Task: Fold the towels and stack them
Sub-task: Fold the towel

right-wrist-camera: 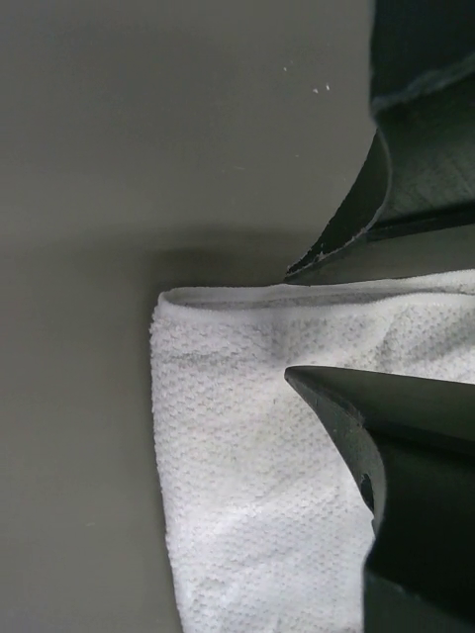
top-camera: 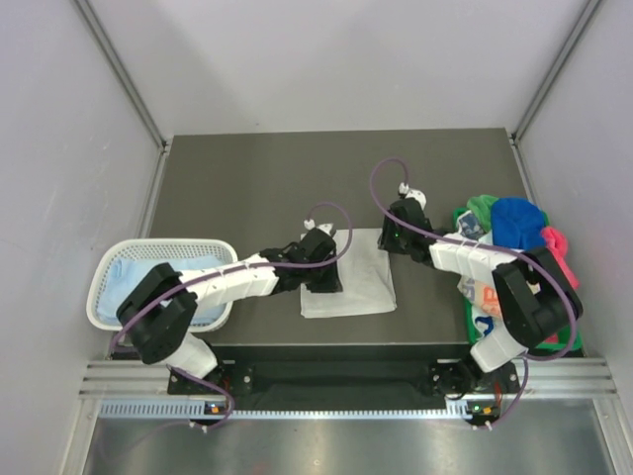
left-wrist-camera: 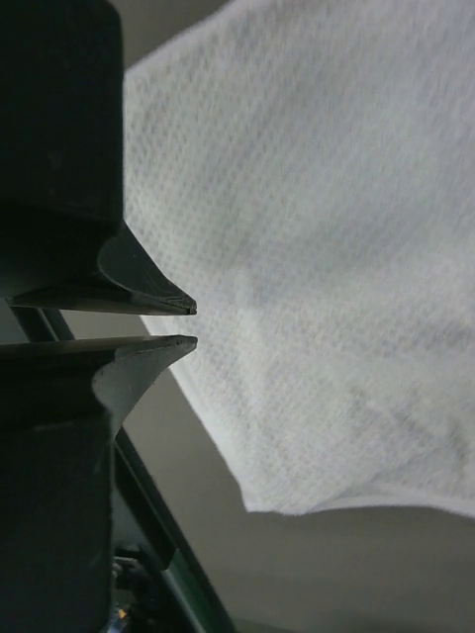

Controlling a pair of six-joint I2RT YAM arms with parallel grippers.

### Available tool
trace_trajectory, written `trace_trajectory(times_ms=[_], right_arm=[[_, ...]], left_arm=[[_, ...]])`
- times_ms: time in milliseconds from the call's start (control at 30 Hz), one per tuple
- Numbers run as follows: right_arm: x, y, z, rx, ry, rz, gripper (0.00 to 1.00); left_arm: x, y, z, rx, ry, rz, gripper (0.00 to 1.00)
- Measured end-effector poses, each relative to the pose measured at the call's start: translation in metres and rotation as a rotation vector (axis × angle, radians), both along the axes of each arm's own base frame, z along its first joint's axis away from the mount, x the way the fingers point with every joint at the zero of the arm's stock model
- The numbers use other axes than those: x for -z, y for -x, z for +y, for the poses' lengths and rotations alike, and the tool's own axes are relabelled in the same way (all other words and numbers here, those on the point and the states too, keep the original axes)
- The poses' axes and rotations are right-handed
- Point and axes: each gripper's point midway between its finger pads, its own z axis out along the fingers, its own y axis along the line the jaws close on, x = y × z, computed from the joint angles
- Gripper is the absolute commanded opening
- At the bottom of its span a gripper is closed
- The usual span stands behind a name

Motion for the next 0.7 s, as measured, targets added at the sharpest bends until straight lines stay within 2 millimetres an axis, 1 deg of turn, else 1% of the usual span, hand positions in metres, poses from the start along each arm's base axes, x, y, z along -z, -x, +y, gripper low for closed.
trace_trajectory(times_ms=[67, 100, 167, 200, 267, 300, 400, 500, 600, 700], right_arm=[[0.004, -0.001, -0.002, 0.006, 0.004, 0.01, 0.34], [0.005, -0.001, -0.003, 0.009, 0.005, 0.011, 0.27], [0.007, -0.004, -0.005, 0.016, 0.005, 0.013, 0.2], [0.008, -0.005, -0.005, 0.019, 0.005, 0.017, 0.14], [0.009, -0.009, -0.005, 0.023, 0.003, 0.02, 0.09], [0.01, -0.011, -0.005, 0.025, 0.001, 0.021, 0.04], [0.009, -0.015, -0.006, 0.03, -0.004, 0.023, 0.0], [0.004, -0.02, -0.007, 0.037, -0.009, 0.02, 0.0], [-0.005, -0.031, -0.008, 0.044, -0.014, 0.002, 0.0], [-0.01, -0.042, -0.008, 0.043, -0.008, -0.008, 0.0]], left_arm=[[0.0, 0.008, -0.013, 0.036, 0.018, 0.004, 0.19], [0.001, 0.012, -0.019, 0.053, 0.024, 0.007, 0.19], [0.004, 0.018, -0.028, 0.078, 0.03, 0.015, 0.18], [0.007, 0.022, -0.032, 0.092, 0.031, 0.022, 0.18], [0.014, 0.027, -0.038, 0.11, 0.029, 0.035, 0.18], [0.017, 0.029, -0.04, 0.116, 0.027, 0.041, 0.18], [0.025, 0.033, -0.041, 0.122, 0.017, 0.06, 0.18], [0.029, 0.034, -0.042, 0.119, 0.01, 0.069, 0.17], [0.034, 0.032, -0.044, 0.112, 0.0, 0.079, 0.16], [0.041, 0.033, -0.043, 0.106, -0.013, 0.093, 0.15]])
